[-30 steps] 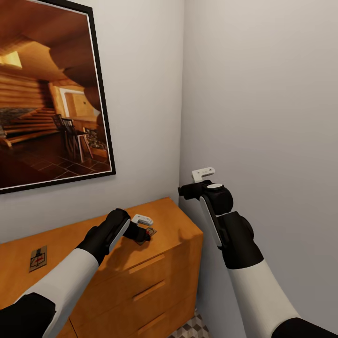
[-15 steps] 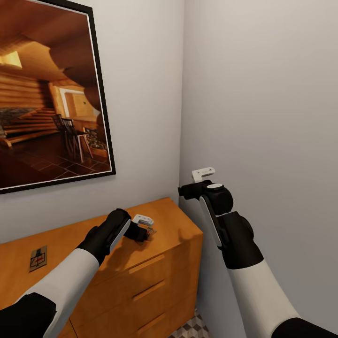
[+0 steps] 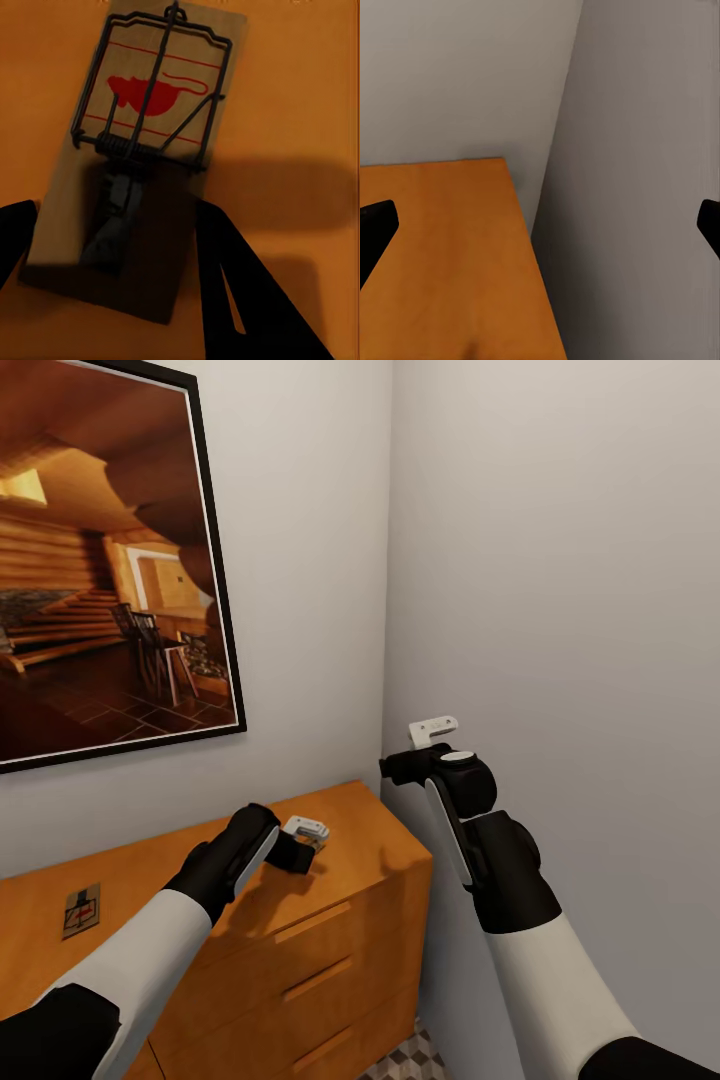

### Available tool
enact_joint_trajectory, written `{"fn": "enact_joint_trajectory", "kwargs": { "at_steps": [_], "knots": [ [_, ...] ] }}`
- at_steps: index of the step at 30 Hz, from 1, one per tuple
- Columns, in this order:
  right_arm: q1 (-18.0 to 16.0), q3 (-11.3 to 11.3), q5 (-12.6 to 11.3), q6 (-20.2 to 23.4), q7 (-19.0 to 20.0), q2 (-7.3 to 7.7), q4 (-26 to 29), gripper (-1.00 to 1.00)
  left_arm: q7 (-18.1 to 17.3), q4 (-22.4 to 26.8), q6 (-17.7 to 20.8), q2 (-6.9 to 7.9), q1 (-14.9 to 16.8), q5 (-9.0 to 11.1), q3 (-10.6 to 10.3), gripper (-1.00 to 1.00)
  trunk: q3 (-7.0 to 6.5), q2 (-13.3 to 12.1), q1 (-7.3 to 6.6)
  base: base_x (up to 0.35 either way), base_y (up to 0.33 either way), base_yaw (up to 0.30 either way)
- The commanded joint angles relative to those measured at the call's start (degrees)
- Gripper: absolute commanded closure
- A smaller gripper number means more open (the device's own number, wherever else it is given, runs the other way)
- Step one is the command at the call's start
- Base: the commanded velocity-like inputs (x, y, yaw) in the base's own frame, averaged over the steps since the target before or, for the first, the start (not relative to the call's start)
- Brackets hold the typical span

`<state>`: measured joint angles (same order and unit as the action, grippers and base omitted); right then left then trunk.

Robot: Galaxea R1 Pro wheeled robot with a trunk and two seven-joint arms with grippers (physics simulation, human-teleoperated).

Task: Take the four mousetraps from the cabinet in the bathroom and place them on the bathroom floor. Make sure all four end up on the same floor surface, and ensure that at least two of them are either under or directly next to the same bathroom sink.

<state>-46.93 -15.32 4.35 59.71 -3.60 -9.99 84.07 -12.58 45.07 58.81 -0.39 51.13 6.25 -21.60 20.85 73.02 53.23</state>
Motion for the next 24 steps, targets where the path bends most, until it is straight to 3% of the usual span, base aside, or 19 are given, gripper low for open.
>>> {"fn": "enact_joint_trajectory", "kwargs": {
  "at_steps": [1,10,16,19,24],
  "knots": [
    [-0.1,-0.1,0.4,0.3,0.1,-0.01,0.0,-1.00,0.1,-5.0,0.2,0.04,0.0,0.5,-0.1,1.00,0.08,0.0,0.01,0.000,0.000,0.000],
    [-0.1,0.0,0.4,0.3,0.0,-0.01,0.0,-1.00,0.2,-2.6,0.3,-0.01,0.0,0.3,-0.1,1.00,0.08,0.0,0.01,0.000,0.000,0.000],
    [-0.1,0.1,0.1,0.3,0.1,-0.01,0.0,-1.00,0.1,9.0,1.2,0.20,0.0,0.1,-0.2,1.00,0.08,0.0,0.01,0.000,0.000,0.000],
    [-0.1,0.2,0.0,0.3,0.1,-0.01,0.1,-1.00,0.1,12.6,1.2,0.23,0.0,0.1,-0.2,1.00,0.08,0.0,0.01,0.000,0.000,0.000],
    [-0.1,2.0,-0.1,0.3,-0.2,-0.01,0.3,-1.00,0.1,14.0,1.2,0.25,0.0,0.2,-0.3,1.00,0.08,0.0,0.01,0.000,0.000,0.000]
  ]
}}
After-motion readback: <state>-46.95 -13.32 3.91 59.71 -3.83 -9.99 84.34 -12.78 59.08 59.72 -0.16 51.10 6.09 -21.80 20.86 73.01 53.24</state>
